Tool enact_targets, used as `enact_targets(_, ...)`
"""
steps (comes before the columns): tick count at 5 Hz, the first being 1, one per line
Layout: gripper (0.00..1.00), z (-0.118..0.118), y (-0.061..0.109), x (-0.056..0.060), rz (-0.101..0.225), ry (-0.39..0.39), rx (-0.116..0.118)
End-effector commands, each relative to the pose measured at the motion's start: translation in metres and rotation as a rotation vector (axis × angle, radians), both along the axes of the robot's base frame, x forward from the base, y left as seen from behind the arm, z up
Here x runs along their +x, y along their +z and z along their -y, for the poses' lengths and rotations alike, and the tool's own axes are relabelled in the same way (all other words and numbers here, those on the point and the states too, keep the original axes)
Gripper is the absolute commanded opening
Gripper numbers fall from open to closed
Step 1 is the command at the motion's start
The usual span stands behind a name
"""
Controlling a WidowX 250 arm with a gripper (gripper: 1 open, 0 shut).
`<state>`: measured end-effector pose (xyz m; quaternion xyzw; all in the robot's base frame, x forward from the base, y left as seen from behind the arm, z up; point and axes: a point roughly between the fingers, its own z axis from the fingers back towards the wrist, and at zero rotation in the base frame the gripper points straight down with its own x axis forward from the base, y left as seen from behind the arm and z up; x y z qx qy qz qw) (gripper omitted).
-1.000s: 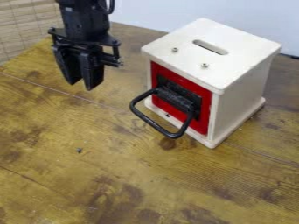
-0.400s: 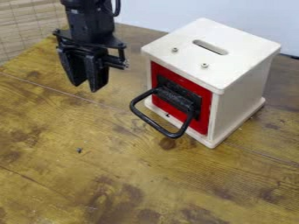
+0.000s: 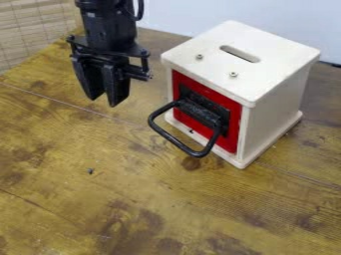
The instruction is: Close the drawer
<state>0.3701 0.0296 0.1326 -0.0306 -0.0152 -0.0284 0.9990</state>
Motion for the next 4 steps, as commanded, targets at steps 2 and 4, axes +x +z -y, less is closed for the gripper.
enact_targets(2, 0.0, -0.025, 0.021, -0.001, 0.071, 0.054, 0.016)
enact_targets(4, 0.0, -0.025, 0.023, 0.0, 0.073, 0.047, 0.018)
